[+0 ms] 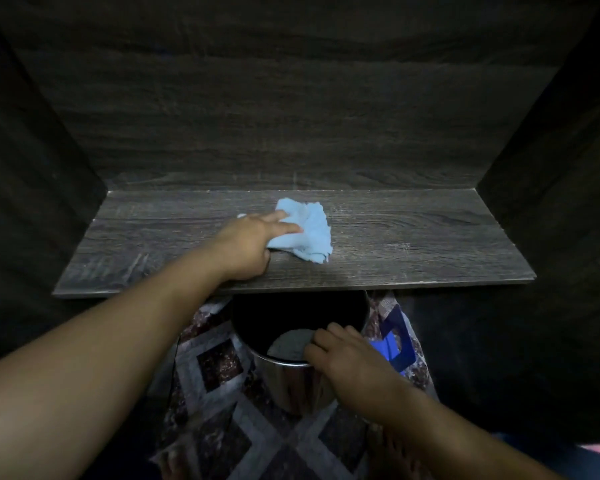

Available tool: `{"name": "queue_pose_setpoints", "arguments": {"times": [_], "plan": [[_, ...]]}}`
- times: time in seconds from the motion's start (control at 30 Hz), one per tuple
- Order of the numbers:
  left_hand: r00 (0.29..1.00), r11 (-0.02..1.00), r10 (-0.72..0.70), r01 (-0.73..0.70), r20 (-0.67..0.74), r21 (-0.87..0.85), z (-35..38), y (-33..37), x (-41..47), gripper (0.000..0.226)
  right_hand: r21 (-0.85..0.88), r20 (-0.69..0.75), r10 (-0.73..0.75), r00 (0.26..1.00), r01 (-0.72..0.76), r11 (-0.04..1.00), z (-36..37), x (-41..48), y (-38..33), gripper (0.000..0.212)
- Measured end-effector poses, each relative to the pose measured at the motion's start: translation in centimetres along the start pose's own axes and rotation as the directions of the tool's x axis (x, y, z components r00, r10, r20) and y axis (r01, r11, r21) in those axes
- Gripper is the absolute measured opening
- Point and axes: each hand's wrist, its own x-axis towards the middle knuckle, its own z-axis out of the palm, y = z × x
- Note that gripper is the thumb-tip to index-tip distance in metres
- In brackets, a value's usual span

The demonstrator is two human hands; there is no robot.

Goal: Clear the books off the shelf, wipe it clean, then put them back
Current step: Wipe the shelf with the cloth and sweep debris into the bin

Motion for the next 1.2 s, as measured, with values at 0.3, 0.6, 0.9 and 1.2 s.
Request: {"name": "queue_pose_setpoints", "arguments": {"times": [0.3, 0.6, 0.9, 1.2], "plan": [[0.996, 0.979, 0.071, -0.060, 0.052, -0.196, -0.2, 3.3, -6.0, 0.057, -0.038, 0.053, 0.010, 0.999, -0.008, 0.999, -2.6, -1.6, -1.6, 0.045], [0.912, 0.907, -0.168, -0.006, -0.374, -0.422, -3.6, 4.0, -8.2, 0.067, 0.022, 0.051, -0.006, 0.999, 0.005, 1.000, -4.4, -2.4, -2.6, 0.054], [0.988, 0.988, -0.107, 0.118, 0.113, -0.101, 2.0, 4.0, -8.0, 0.084, 0.000, 0.030, 0.013, 0.999, -0.013, 1.000, -4.2, -2.1, -2.6, 0.036], [0.887, 0.947, -0.176, 0.034, -0.426, -0.320, -0.1, 5.4, -7.1, 0.075, -0.008, 0.018, 0.021, 1.000, -0.021, 1.000, -4.0, -2.1, -2.4, 0.027]]}}
